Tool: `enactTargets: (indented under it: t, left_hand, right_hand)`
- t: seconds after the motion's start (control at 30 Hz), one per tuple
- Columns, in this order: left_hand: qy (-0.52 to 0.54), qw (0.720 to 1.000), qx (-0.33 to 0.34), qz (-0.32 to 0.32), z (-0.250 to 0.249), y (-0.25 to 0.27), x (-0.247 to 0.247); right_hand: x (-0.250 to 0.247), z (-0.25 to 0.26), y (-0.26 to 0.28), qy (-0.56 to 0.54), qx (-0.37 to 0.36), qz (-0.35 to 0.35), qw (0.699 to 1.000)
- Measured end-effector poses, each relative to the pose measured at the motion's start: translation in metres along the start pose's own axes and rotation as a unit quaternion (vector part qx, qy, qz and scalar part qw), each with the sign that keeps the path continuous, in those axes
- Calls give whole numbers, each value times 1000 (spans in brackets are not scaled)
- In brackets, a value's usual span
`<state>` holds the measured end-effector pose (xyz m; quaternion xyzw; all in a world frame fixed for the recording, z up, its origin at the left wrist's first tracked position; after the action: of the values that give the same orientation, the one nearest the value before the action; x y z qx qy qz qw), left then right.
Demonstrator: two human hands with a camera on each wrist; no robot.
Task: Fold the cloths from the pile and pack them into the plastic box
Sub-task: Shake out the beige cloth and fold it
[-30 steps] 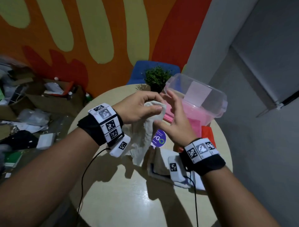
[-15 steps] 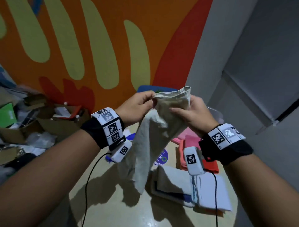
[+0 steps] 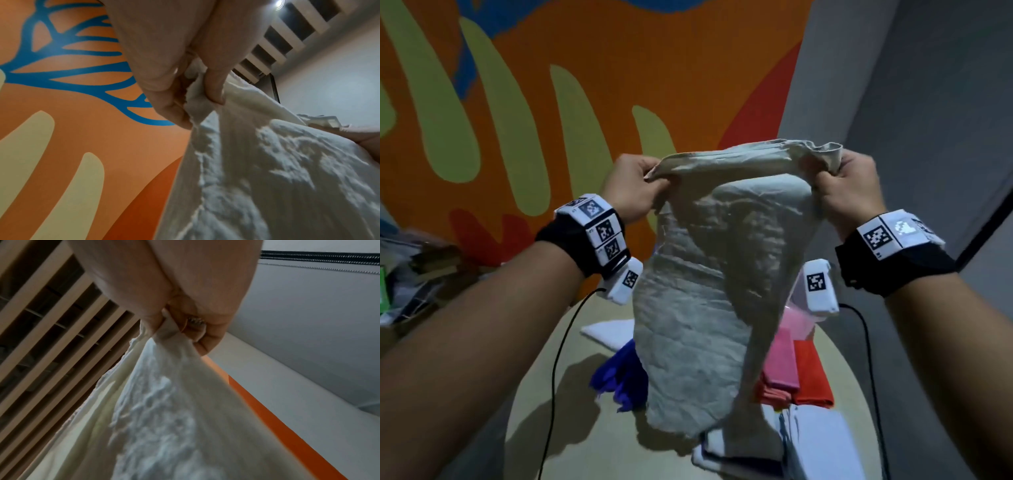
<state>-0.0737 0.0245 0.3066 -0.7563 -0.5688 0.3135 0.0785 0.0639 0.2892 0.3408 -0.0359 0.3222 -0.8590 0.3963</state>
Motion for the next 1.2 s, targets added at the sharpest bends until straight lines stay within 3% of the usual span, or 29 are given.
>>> enactTargets:
  t: [0.23, 0.37, 0.53, 0.7, 0.83, 1.0, 1.2]
  left_hand:
    - [27, 996, 17, -81, -16, -8, -2]
    - [20, 998, 16, -52, -14, -6, -2]
    - [99, 995, -2, -4, -5, 3, -10]
    - [12, 997, -73, -9, 23, -11, -1]
    - [46, 991, -117, -40, 43, -22, 7]
    - [93, 987, -70, -112, 24, -33, 4]
    - [155, 984, -12, -92, -7, -3, -10]
  right_hand:
    - [-14, 12, -11, 17, -38, -45, 998]
    - [-15, 9, -7, 23, -34, -46, 998]
    - [-18, 4, -3, 10, -36, -14, 999]
    - [-3, -13, -13, 173, -14, -11, 985]
    - [20, -28, -13, 14, 107, 7, 994]
    - [21, -19, -12, -82, 52, -18, 995]
    - [-4, 3, 18, -139, -27, -35, 989]
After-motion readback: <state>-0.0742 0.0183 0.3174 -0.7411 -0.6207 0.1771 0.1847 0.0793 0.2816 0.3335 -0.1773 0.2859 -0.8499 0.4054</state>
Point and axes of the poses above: each hand's wrist, its own y-axis away from the middle knuckle, its own x-axis out of the palm, z = x × y, the point moved 2 cm from there along -y, towards the middle knuckle, and after that the axes turned 1 degree about x, right-handed, at the moved point
